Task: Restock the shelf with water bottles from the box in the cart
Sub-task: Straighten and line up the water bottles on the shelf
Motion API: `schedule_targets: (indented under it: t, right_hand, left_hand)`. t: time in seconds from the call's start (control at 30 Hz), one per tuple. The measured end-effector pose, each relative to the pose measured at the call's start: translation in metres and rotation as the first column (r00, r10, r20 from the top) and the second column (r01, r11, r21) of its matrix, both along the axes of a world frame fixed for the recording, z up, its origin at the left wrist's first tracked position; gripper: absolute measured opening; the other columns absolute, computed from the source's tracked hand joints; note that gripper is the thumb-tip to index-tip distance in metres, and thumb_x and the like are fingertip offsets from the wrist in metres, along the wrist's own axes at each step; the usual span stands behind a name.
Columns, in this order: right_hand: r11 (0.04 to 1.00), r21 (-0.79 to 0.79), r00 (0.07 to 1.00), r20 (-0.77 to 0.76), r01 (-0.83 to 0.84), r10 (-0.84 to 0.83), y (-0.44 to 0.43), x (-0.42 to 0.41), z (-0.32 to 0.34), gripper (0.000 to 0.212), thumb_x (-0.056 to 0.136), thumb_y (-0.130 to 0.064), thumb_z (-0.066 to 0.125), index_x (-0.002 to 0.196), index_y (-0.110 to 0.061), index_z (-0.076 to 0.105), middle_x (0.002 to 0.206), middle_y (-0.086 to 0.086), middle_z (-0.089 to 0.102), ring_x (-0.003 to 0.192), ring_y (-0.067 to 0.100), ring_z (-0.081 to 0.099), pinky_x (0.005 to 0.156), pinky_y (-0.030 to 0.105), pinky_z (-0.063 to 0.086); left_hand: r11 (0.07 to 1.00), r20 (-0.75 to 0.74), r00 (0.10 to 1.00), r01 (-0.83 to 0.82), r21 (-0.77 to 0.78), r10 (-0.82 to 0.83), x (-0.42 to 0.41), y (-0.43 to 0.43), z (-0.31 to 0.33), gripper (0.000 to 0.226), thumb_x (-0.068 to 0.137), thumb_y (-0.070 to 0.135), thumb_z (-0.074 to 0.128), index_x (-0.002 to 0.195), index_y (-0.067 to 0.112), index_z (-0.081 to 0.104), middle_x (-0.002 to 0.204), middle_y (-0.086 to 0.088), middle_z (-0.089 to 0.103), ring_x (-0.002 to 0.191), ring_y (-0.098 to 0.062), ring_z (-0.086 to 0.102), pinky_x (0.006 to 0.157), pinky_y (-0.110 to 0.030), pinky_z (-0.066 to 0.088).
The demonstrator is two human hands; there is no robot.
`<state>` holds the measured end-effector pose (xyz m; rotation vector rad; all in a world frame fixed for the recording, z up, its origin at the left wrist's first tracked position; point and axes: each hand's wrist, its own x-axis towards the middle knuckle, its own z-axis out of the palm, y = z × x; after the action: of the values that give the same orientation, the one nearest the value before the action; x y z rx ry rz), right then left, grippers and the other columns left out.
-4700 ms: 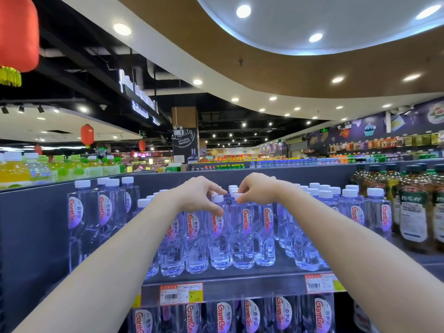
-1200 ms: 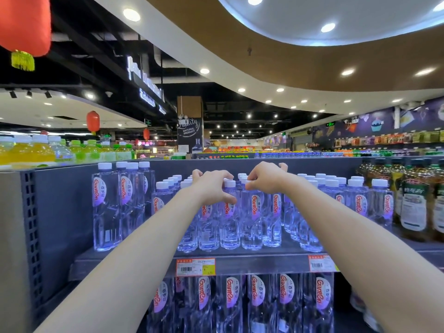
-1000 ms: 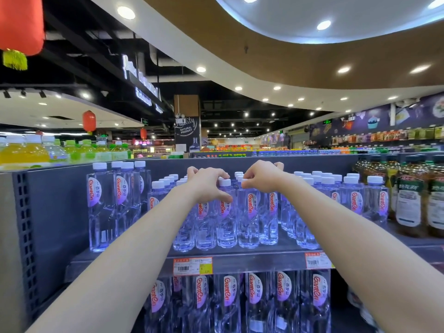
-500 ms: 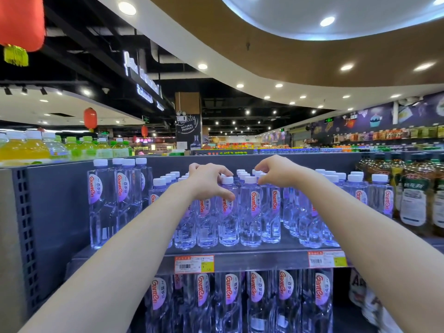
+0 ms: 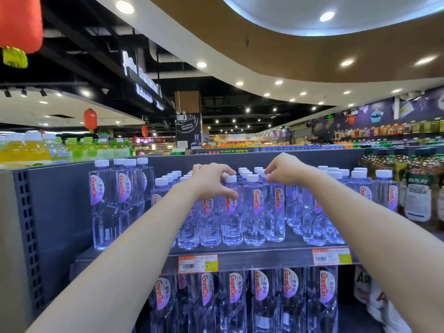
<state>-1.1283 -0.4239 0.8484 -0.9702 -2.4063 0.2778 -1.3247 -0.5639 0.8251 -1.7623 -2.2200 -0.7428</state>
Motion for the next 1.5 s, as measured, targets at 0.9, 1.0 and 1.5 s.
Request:
schedule_targets:
  t: [0.9, 1.0, 1.5]
  right_hand:
    - [1.000, -0.014, 1.000, -0.002, 0.004, -0.004, -0.008, 0.006, -0.005, 0.034, 0.098, -0.021, 0.065, 0.130, -0.010, 0.069, 0.136, 0.008, 0.065, 0.119, 0.027, 0.063, 0.091, 0.033, 0.052]
    - [0.999, -0.032, 0.999, 0.023, -0.043, 0.043, -0.010, 0.004, -0.007, 0.044, 0.096, -0.024, 0.064, 0.140, -0.022, 0.062, 0.143, 0.003, 0.059, 0.126, 0.025, 0.058, 0.097, 0.035, 0.049]
    - [0.990, 0.088, 0.994, 0.014, -0.111, 0.110, -0.013, -0.017, -0.021, 0.056, 0.089, -0.039, 0.074, 0.142, -0.028, 0.059, 0.113, -0.008, 0.063, 0.120, 0.025, 0.054, 0.101, 0.035, 0.030]
  left_hand:
    - [0.996, -0.179, 0.981, -0.073, 0.049, 0.081, 0.005, 0.005, -0.013, 0.084, 0.074, 0.079, 0.072, 0.145, 0.038, 0.052, 0.130, 0.006, 0.066, 0.127, -0.026, 0.052, 0.110, -0.043, 0.034]
    - [0.995, -0.230, 0.969, -0.090, 0.035, 0.096, 0.017, 0.011, -0.017, 0.090, 0.071, 0.085, 0.067, 0.146, 0.037, 0.050, 0.129, 0.003, 0.067, 0.127, -0.028, 0.053, 0.109, -0.043, 0.035]
    - [0.993, -0.225, 0.967, -0.118, 0.013, 0.118, 0.022, 0.013, -0.022, 0.085, 0.075, 0.070, 0.076, 0.149, 0.039, 0.046, 0.139, 0.003, 0.062, 0.135, -0.026, 0.051, 0.123, -0.056, 0.023]
